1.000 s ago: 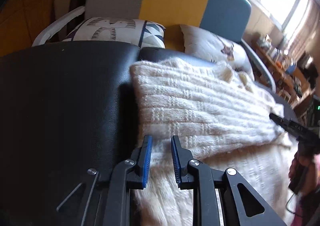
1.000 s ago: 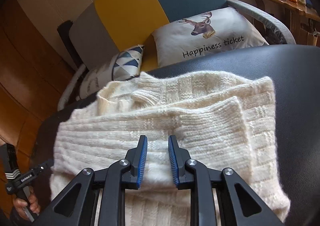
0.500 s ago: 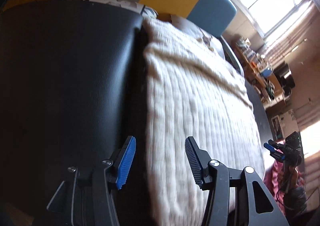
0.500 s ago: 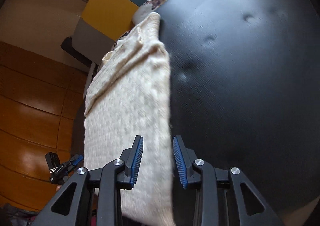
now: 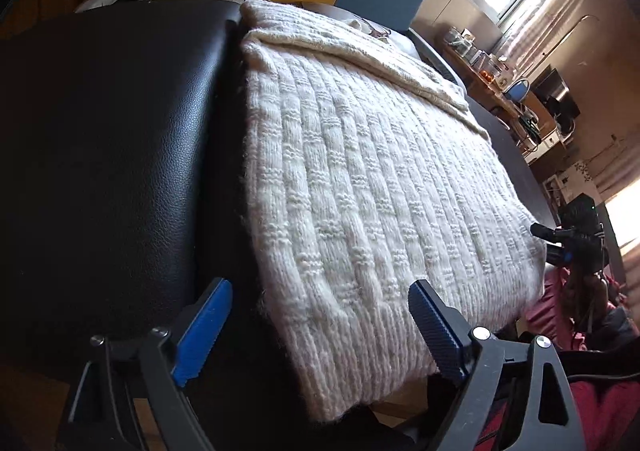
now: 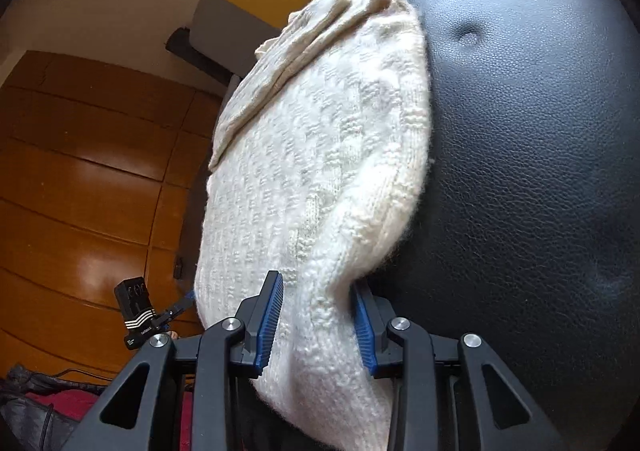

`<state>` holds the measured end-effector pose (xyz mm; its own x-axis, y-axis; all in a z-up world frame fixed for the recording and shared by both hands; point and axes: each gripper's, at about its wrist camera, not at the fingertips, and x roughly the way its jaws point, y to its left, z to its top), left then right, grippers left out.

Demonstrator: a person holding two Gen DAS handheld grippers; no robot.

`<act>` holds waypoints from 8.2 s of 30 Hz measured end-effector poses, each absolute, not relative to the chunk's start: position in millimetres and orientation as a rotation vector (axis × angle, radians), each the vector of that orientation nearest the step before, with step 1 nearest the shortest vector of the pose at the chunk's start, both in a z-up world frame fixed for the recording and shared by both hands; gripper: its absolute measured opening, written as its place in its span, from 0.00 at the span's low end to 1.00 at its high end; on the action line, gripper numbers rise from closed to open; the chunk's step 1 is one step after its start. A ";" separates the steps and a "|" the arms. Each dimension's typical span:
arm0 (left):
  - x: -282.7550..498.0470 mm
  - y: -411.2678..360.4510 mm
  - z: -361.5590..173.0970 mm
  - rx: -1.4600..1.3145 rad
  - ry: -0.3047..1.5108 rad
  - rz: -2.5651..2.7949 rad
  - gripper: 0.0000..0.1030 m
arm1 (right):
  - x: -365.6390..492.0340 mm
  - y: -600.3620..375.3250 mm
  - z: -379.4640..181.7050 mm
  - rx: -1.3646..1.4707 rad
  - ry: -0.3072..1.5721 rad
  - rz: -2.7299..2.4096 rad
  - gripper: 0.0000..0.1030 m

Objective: Fold clothes

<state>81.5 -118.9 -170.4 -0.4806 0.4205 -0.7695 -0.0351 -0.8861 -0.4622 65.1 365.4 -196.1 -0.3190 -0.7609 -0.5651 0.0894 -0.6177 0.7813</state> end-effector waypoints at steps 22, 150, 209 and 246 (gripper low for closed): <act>88.6 -95.4 -169.4 -1.503 -0.568 2.424 0.07 | 72.6 348.0 -189.6 1.389 -0.693 -2.013 0.13; -81.1 -86.5 -63.9 -1.283 -0.295 2.370 0.52 | -24.8 375.6 -185.5 1.272 -1.079 -2.152 0.14; -152.2 -14.7 -153.0 -1.251 -0.357 2.456 0.13 | -151.2 223.8 -158.9 1.381 0.157 -2.536 0.05; -49.7 168.0 -118.2 -1.262 0.050 2.096 0.48 | 34.6 417.3 -192.4 1.214 -0.970 -1.626 0.32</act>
<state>-49.7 168.0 -118.2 -0.2981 0.5293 -0.7943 -0.5665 -0.7679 -0.2991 34.6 417.3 -192.4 -0.1531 -0.9419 -0.2989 0.1841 -0.3244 0.9279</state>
